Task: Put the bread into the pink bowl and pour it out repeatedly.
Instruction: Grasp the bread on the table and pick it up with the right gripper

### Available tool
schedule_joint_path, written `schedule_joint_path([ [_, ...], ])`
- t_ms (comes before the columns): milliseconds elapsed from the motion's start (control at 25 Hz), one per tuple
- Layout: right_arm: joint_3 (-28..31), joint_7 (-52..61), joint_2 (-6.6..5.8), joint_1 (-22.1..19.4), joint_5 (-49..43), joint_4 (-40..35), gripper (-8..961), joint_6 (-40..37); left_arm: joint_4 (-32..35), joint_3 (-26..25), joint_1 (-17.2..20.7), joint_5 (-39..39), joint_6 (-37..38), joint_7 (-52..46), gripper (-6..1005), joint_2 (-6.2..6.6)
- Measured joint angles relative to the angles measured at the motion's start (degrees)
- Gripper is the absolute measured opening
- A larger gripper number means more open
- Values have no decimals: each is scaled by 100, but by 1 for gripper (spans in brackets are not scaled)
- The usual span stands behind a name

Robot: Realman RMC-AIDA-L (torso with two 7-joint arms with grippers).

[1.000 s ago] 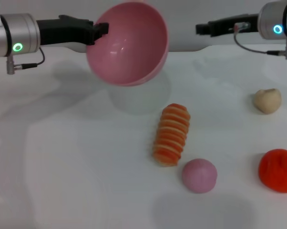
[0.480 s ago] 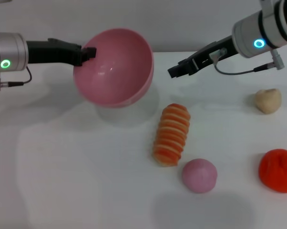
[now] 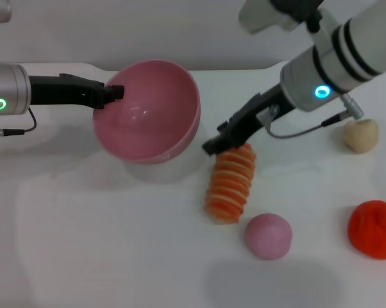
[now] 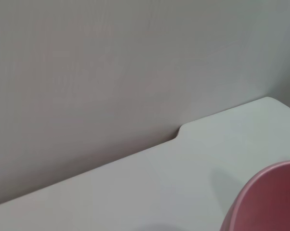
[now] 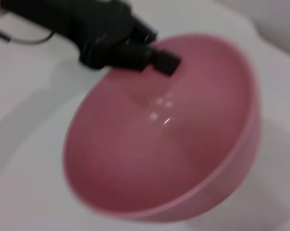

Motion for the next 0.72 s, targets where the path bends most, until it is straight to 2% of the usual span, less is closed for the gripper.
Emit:
schedule_joint_path([
  [200, -425, 75, 25, -28, -20, 220, 389, 99, -15, 8, 11, 29, 1, 0, 52, -34],
  [280, -518, 81, 29, -28, -90, 332, 623, 93, -28, 23, 12, 36, 1, 2, 52, -53],
  [720, -608, 114, 52, -11, -155, 686, 632, -252, -64, 152, -29, 41, -48, 43, 53, -101],
])
